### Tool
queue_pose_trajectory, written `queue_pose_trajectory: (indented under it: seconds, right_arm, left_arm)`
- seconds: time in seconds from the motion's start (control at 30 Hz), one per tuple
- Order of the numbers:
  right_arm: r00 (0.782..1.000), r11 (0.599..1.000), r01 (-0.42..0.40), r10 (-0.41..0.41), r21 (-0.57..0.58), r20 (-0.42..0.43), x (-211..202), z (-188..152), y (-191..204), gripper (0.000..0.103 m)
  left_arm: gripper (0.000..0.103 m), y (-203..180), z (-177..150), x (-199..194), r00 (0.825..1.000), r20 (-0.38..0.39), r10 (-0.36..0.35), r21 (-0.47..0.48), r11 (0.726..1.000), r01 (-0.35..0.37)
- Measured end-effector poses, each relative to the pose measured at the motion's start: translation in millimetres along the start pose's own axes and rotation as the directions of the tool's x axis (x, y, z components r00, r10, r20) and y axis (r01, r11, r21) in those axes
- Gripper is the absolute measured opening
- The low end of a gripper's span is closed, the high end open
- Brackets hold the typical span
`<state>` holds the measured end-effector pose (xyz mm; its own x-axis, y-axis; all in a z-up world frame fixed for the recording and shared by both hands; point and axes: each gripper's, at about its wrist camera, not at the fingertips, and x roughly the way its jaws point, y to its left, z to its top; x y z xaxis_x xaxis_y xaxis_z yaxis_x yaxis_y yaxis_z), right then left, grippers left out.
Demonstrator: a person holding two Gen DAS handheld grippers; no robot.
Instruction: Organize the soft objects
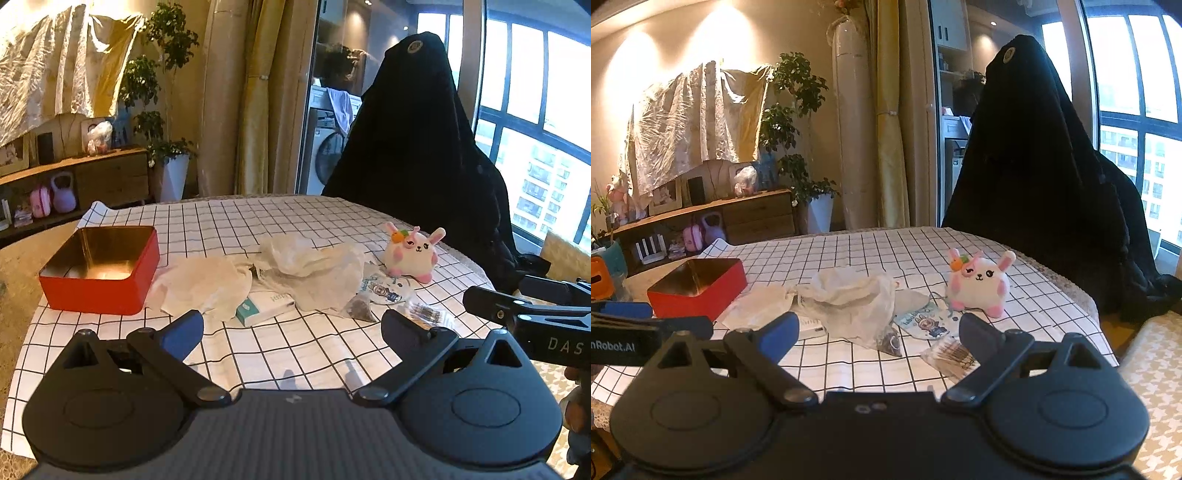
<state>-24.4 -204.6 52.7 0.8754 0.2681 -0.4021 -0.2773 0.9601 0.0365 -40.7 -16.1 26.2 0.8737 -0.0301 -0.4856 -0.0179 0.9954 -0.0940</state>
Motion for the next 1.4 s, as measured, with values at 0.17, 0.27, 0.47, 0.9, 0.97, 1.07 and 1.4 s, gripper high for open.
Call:
queue_pose_trajectory:
  seconds: [0.17, 0.27, 0.47, 0.9, 0.97, 1.07, 1.4]
  right_arm:
    - [1.0, 1.0, -0.001, 0.001, -0.006, 0.003, -1.5, 1.6, 2.5, 0.093]
    - [1.0, 1.0, -0.004, 0.004, -0.007, 0.001, -1.5, 1.6, 2.9, 0.093]
    - [1.0, 1.0, -0.008, 0.008, -0.013, -0.001, -1.7, 0.5, 5.8, 0.093]
    - [1.0, 1.0, -0.012, 0.012, -0.028, -0.017, 9.2, 0.1, -0.6, 0.093]
    - [0.999, 0.999, -0.021, 0.02, -0.028, -0.028, 15.6, 0.5, -5.7, 0.093]
    - [0.998, 0.999, -0.023, 0.021, -0.03, -0.058, 29.6, 0.5, -15.3, 0.093]
    - [0.989, 0.998, 0.007, -0.016, -0.06, -0.148, 79.6, -2.9, -43.6, 0.092]
  left_arm:
    - [0.103, -0.7, -1.1, -2.9, 1.0, 0.017, 0.003, 0.011, 1.0, -0.003]
    - [0.103, -1.1, -1.3, -3.3, 1.0, 0.017, 0.006, 0.017, 1.0, -0.006]
    - [0.103, -1.3, -1.9, -3.9, 1.0, 0.026, 0.003, 0.029, 1.0, -0.004]
    - [0.103, 18.5, 9.6, 18.0, 0.999, 0.042, 0.02, 0.002, 1.0, -0.02]
    - [0.103, 24.7, 12.8, 28.2, 0.998, 0.039, 0.045, 0.002, 0.999, -0.045]
    - [0.103, 34.0, 18.6, 45.2, 0.997, 0.032, 0.069, 0.007, 0.998, -0.07]
    - [0.103, 55.4, 30.0, 111.6, 0.989, -0.009, 0.146, 0.04, 0.989, -0.146]
